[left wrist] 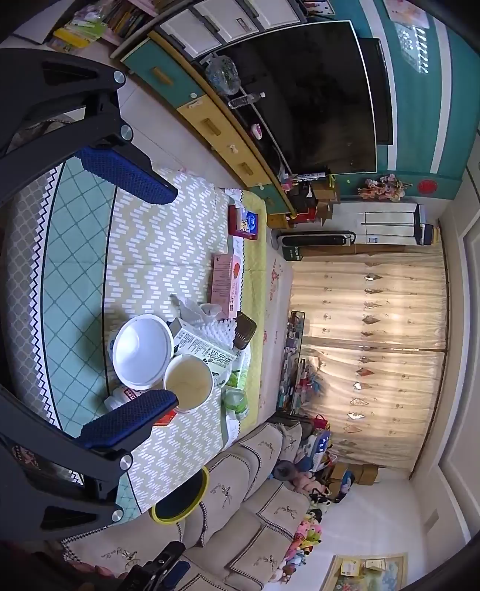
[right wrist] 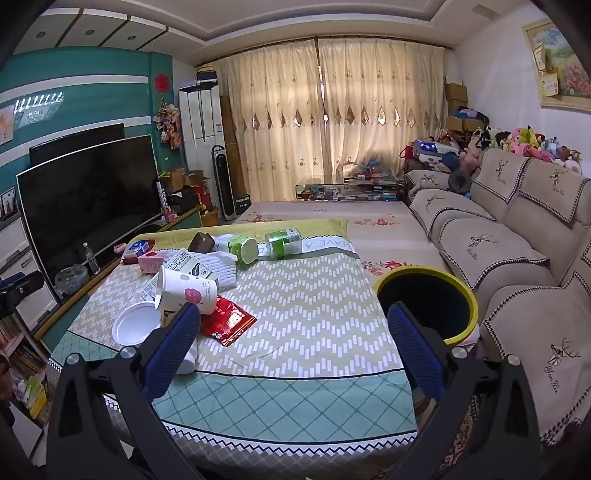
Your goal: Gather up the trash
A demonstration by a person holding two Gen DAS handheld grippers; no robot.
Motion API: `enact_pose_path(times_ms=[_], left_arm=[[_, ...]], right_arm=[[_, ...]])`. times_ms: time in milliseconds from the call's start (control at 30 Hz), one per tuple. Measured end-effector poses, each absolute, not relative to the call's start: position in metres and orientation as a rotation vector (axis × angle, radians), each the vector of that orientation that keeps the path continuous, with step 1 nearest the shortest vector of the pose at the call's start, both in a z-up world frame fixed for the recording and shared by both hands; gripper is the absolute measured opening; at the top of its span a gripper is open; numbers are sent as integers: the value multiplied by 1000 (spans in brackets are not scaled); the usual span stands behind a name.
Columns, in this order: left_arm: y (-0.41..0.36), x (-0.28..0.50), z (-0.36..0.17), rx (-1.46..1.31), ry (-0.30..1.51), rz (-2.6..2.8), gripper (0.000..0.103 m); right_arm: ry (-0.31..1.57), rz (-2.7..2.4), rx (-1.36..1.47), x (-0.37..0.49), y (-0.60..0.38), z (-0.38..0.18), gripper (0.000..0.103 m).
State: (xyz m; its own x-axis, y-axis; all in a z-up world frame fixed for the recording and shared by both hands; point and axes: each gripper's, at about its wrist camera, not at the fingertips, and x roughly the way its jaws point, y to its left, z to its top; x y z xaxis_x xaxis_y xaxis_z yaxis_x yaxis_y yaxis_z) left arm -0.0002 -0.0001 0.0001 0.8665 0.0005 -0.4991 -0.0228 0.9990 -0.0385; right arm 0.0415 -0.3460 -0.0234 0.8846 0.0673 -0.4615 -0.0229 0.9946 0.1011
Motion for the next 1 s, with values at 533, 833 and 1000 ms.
enact_pose_path(times_ms=[533,833,1000], left_arm=[[-1,-4,6,-37,507,25,99],[-4,-3,2,-32,512,23,99],[-5,0,-1,-29,522,18,99]], right_arm=[[488,47,99,43,-347,-25,97],[491,48,103,44,-347,-24,97],[494,49,102,44,-346,-32,97]])
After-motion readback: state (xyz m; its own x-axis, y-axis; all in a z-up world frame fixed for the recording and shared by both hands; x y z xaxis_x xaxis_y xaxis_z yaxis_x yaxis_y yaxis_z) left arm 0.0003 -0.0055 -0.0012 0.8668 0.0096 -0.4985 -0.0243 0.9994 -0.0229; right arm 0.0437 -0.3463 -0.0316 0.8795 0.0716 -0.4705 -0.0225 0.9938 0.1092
